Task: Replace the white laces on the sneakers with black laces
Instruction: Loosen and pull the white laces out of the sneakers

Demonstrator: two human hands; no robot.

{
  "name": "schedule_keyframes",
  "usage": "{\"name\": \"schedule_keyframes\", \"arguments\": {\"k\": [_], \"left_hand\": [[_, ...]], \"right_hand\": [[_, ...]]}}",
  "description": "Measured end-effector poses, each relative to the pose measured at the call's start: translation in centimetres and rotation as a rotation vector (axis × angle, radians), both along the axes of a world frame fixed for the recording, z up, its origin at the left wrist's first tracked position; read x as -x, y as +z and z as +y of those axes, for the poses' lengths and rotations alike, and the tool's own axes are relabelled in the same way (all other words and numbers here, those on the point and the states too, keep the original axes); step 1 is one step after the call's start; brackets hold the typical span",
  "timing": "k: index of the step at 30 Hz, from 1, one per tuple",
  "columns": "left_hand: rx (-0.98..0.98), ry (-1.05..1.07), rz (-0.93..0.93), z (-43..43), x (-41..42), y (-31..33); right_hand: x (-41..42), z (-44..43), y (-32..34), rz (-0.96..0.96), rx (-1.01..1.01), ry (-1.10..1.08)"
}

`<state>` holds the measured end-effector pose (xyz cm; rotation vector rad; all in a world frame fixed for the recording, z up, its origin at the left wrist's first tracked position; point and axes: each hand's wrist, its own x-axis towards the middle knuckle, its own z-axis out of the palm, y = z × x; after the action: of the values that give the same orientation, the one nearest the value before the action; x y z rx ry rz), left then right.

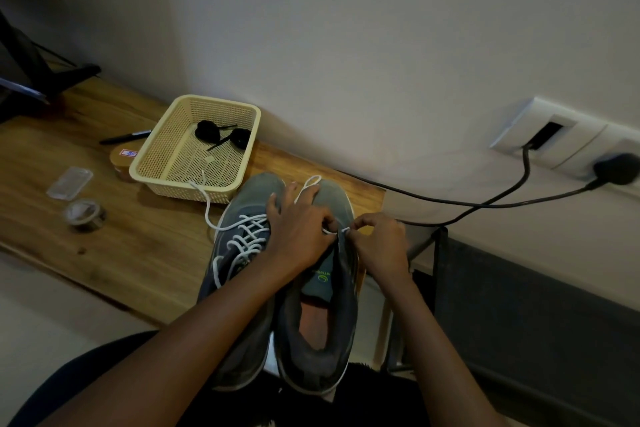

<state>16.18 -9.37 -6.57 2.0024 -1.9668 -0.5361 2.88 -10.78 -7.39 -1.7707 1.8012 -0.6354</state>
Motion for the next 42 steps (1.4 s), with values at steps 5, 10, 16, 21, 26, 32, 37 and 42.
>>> {"name": "schedule_keyframes", "arguments": {"k": [5,10,16,21,26,32,37,42], "left_hand": [[0.005,0.005,-0.007,0.0,0.1,0.1],[0.001,0.003,-0.038,-0.1,0.2,-0.3],[-0.001,-0.043,-0.041,-0.3,0.3,-0.3],[0.023,-0.062,-0.025,-0.4,0.4,-0.4],[0.013,-0.092,-0.012,-0.5,0.5,-0.2],[-0.018,-0.084,-0.002,-0.2,0.9,0.4],[-0.089,-0.057,-0.010,0.1,1.2,1.1],[-0.100,-0.042,-0.020,-0.1,1.2,1.1]], "right_hand": [[-0.2,0.0,0.1,0.017,0.066,0.047],[-0.1,-0.1,-0.5,0.091,0.102,0.056],[-0.2,-0.1,-0.7,0.142,0.123,0.064],[-0.1,0.1,-0.4,0.194,0.120,0.063],[-0.1,0.2,0.2,0.216,0.092,0.083],[0.1,0.1,0.8,0.152,0.025,0.164],[0.2,0.3,1.4,0.020,-0.134,0.183],[-0.2,1.2,1.1,0.030,-0.224,0.274]]}}
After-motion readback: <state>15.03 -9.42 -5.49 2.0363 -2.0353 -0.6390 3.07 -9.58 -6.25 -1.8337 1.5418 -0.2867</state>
